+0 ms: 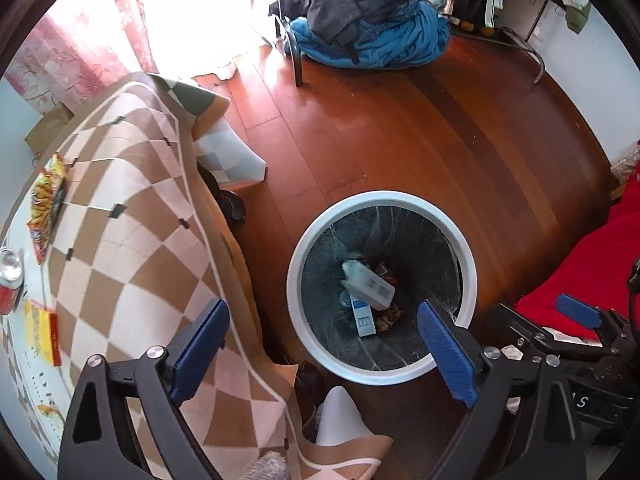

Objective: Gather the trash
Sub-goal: 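Open both tools over the bin, dropping both boxes inside, then move both tools back over the table toward the remaining trash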

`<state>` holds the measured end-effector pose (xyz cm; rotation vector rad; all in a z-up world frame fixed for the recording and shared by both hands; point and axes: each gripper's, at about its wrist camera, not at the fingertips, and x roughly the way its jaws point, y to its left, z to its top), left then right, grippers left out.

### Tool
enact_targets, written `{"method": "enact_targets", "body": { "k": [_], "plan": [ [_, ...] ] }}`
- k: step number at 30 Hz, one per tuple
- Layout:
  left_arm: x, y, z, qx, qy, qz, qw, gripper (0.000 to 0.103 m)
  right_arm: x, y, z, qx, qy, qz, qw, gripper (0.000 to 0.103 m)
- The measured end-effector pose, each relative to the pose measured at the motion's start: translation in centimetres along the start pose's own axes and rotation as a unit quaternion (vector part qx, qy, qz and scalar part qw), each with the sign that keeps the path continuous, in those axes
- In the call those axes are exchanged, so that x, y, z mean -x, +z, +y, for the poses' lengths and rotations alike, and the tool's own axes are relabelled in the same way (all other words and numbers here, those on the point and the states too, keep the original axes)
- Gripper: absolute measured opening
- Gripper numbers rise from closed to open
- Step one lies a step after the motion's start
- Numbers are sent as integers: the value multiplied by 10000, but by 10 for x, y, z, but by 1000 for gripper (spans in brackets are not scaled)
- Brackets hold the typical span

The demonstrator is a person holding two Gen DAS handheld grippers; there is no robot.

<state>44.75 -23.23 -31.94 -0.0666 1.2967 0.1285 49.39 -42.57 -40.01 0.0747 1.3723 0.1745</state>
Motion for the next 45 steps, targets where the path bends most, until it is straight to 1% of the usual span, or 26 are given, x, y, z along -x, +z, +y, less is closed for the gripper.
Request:
{"method": "enact_targets", "body": {
  "k": [7, 13, 19, 25, 28, 30, 33, 35, 37, 39, 40, 43, 45],
  "plan": [
    [38, -10, 12, 88, 14, -210, 9997, 96, 38, -14, 1, 65, -232, -170, 9996, 103],
    [74, -20, 18, 163, -48, -436, 9989, 96, 82, -28, 7, 116, -261, -412, 9987, 103],
    [122, -36, 28, 222, -125, -773, 9967, 96, 139, -47, 16, 153, -213, -804, 9964, 103],
    [172, -54, 44, 319, -216, -1144, 9927, 96, 197, -68, 35, 163, -24, -1253, 9920, 103],
    [197, -62, 59, 411, -143, -1315, 9904, 97, 224, -75, 48, 154, 120, -1482, 9888, 103],
    [208, -66, 71, 491, -96, -1407, 9888, 97, 238, -79, 60, 132, 310, -1591, 9867, 103],
    [222, -78, 106, 813, 101, -1508, 9852, 97, 246, -83, 87, 242, 649, -1584, 9849, 103],
    [224, -88, 136, 1079, 253, -1483, 9827, 97, 244, -86, 115, 454, 804, -1487, 9846, 103],
    [219, -102, 171, 1394, 418, -1405, 9793, 97, 231, -89, 152, 880, 863, -1314, 9836, 103],
    [206, -119, 211, 1723, 709, -1242, 9746, 96, 212, -91, 197, 1377, 916, -1063, 9805, 103],
    [198, -126, 226, 1850, 815, -1139, 9727, 97, 199, -93, 222, 1652, 937, -929, 9774, 103],
    [160, -158, 289, 2461, 1178, -684, 9596, 97, 158, -98, 293, 2405, 905, -517, 9650, 103],
    [139, -177, 316, 2697, 1423, -469, 9512, 97, 127, -99, 343, 2885, 811, -257, 9537, 103]
  ]
}}
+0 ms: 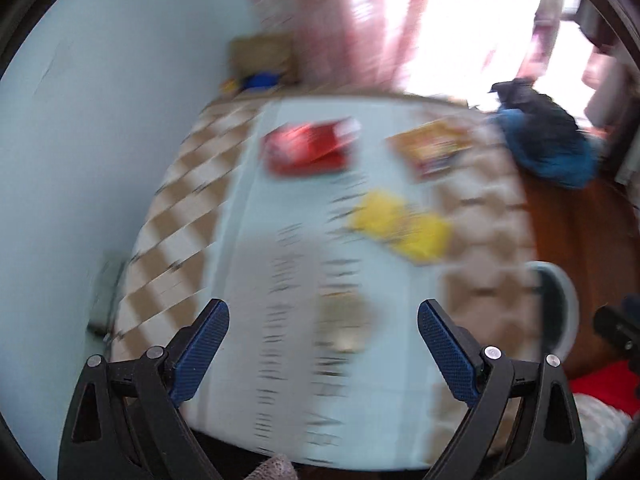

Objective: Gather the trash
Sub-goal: 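Move both tools back over the table toward the remaining trash, then grasp the round bread with left tool while right tool grasps the yellow box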

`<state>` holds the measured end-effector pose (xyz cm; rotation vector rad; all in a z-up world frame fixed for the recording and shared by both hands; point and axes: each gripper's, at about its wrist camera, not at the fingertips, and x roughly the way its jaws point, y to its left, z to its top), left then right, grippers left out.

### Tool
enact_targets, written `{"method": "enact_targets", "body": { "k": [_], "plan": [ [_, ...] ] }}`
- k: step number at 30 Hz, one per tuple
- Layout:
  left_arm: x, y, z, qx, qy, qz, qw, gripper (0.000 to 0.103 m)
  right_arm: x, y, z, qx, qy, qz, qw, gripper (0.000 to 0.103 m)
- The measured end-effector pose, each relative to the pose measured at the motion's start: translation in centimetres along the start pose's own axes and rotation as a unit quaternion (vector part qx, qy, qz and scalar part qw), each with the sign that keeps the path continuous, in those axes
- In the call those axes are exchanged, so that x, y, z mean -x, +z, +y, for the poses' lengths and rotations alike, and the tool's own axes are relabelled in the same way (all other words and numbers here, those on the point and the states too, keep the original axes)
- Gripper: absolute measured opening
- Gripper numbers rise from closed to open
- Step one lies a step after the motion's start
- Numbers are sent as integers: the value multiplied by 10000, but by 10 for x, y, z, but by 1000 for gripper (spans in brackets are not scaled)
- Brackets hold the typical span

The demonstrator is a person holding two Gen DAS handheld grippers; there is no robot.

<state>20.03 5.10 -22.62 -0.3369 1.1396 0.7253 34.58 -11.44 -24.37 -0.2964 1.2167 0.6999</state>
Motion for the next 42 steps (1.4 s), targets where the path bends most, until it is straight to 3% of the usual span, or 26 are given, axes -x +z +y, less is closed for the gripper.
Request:
{"method": "enact_targets", "body": {
  "k": [2, 6, 14, 16, 18, 21, 25, 30, 35, 36, 37, 38, 40, 42],
  "plan": [
    [-34, -6, 25, 192, 269, 249, 9991, 97, -44, 24, 34, 477, -38, 345, 9983, 103],
    [-82, -14, 60, 520, 415, 649, 9957, 97, -111, 57, 82, 1197, -282, 795, 9892, 103],
    [-123, -19, 86, 641, 450, 947, 9924, 97, -189, 89, 119, 1924, -639, 1318, 9703, 102],
    [-124, -20, 90, 619, 441, 954, 9925, 97, -197, 91, 120, 1923, -596, 1397, 9695, 90],
    [-126, -16, 93, 588, 431, 964, 9927, 97, -195, 92, 117, 1771, -515, 1347, 9736, 81],
    [-121, -16, 94, 557, 360, 934, 9934, 97, -186, 87, 103, 1549, -464, 1352, 9775, 75],
    [-104, -18, 86, 531, 11, 838, 9951, 96, -154, 61, 57, 748, -621, 1201, 9880, 74],
    [-93, -27, 51, 428, -871, 885, 9913, 95, -121, 15, -5, -276, -720, 879, 9931, 73],
    [-103, -22, 2, 84, -1008, 890, 9909, 95, -118, -11, -39, -842, -676, 910, 9900, 72],
    [-105, -21, -4, 45, -976, 886, 9913, 88, -114, -14, -44, -886, -674, 873, 9899, 72],
    [-104, -18, -15, -3, -890, 875, 9922, 73, -113, -13, -48, -894, -671, 864, 9900, 72],
    [-110, -18, -15, -43, -811, 871, 9929, 67, -111, -14, -49, -899, -670, 853, 9900, 71],
    [-113, -16, -19, -87, -675, 860, 9940, 38, -113, -13, -45, -907, -659, 826, 9903, 71],
    [-114, -16, -18, -60, -660, 821, 9944, 30, -112, -18, -49, -845, -655, 787, 9912, 71]
  ]
}}
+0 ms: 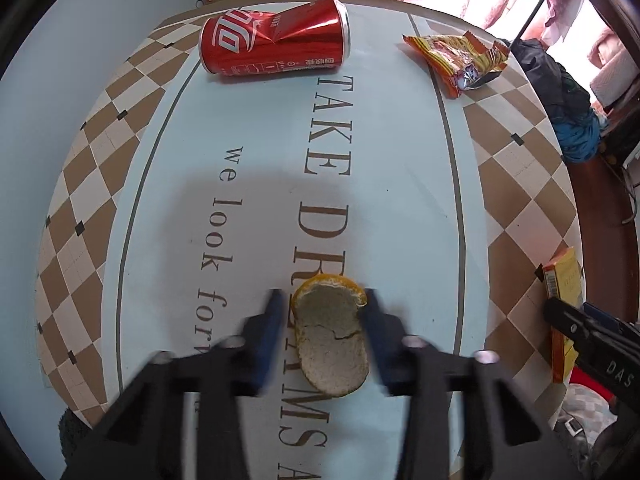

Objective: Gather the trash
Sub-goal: 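Grasp the round bread with left tool while right tool grasps the yellow box, then carry the bread in left tool while right tool carries the yellow box to the bin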

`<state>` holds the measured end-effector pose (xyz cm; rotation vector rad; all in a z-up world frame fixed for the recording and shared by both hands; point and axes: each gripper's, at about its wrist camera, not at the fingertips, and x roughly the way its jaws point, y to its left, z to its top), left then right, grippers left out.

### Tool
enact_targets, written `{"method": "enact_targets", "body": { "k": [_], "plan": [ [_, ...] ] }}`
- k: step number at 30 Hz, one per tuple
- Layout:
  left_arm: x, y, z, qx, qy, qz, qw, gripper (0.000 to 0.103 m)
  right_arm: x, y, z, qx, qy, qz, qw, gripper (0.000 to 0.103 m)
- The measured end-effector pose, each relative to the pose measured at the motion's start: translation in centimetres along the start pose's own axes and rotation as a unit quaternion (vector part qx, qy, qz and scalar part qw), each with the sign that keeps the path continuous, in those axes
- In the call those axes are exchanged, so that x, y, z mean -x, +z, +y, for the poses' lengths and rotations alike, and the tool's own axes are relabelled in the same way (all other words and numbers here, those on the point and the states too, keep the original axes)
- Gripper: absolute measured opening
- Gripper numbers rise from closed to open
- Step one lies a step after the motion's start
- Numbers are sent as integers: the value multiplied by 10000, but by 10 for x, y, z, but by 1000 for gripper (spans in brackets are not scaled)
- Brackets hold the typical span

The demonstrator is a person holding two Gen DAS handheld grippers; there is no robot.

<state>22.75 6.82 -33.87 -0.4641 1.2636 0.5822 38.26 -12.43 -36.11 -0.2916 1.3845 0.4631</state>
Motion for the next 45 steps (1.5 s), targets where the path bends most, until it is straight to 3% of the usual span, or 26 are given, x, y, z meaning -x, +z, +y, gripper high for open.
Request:
{"method": "enact_targets", "body": {
  "k": [5, 11, 17, 26, 35, 37, 45],
  "plan": [
    [8, -2, -4, -115, 120, -188, 9997, 27, 2, -10, 12, 43, 105, -70, 9999, 69],
    [7, -3, -9, -195, 180, -193, 9995, 27, -4, -5, 42, 384, 95, 283, 9988, 73],
    [8, -10, -9, -229, 193, -220, 9993, 27, -11, -5, 57, 902, -304, 496, 9942, 76],
    [6, -9, -5, -199, 127, -217, 9995, 30, -11, -6, 62, 941, -353, 410, 9941, 76],
    [7, -12, -8, -269, 163, -312, 9990, 27, -13, -10, 57, 906, -343, 249, 9950, 75],
    [8, -13, -9, -278, 166, -314, 9990, 26, -8, -12, 56, 901, -340, 93, 9953, 62],
    [34, -18, -14, -454, 237, -547, 9972, 26, 3, -17, 48, 587, 30, -33, 9983, 62]
  ]
}}
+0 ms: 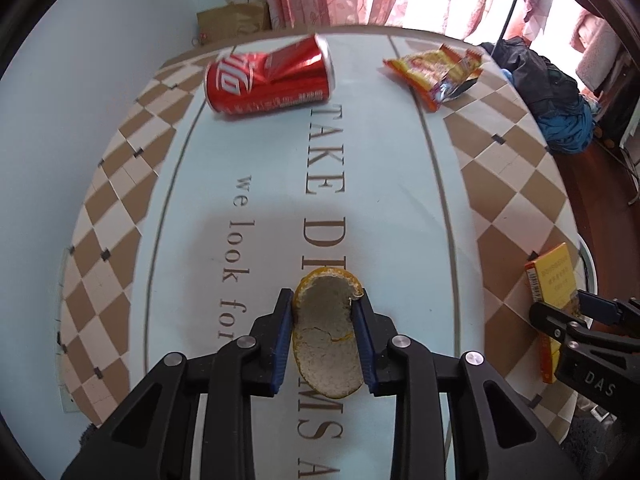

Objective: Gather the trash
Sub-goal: 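Carry the bread in left tool while right tool carries the yellow box to the bin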

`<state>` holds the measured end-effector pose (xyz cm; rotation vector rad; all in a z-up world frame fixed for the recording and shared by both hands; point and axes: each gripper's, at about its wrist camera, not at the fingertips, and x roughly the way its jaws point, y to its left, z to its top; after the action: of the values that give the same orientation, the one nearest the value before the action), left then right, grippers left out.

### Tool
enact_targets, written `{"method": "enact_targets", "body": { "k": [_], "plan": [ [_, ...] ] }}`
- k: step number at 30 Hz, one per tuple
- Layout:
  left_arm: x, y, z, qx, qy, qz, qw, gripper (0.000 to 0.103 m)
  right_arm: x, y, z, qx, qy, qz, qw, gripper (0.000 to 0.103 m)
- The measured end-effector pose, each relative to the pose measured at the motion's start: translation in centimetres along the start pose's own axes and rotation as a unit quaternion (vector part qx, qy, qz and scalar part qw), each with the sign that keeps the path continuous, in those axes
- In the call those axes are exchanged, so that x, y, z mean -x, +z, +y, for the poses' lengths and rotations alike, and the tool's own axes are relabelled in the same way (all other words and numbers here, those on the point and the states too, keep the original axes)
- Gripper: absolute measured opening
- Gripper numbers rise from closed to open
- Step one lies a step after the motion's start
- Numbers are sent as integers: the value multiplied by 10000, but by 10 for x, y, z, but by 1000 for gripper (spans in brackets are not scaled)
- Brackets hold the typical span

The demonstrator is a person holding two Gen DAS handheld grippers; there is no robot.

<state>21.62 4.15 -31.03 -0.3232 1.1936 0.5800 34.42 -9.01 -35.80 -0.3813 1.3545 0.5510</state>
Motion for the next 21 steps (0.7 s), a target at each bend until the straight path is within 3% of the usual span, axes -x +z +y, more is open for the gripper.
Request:
{"method": "enact_targets", "body": {
  "k": [12, 21],
  "plan": [
    [100, 13, -27, -383, -269, -963, 9942, 26, 102, -21, -46, -697, 534, -1257, 9882, 62],
    [170, 39, -113, -939, -922, -1604, 9782, 26, 184, -43, -141, -1389, 624, -2088, 9660, 62]
  ]
}}
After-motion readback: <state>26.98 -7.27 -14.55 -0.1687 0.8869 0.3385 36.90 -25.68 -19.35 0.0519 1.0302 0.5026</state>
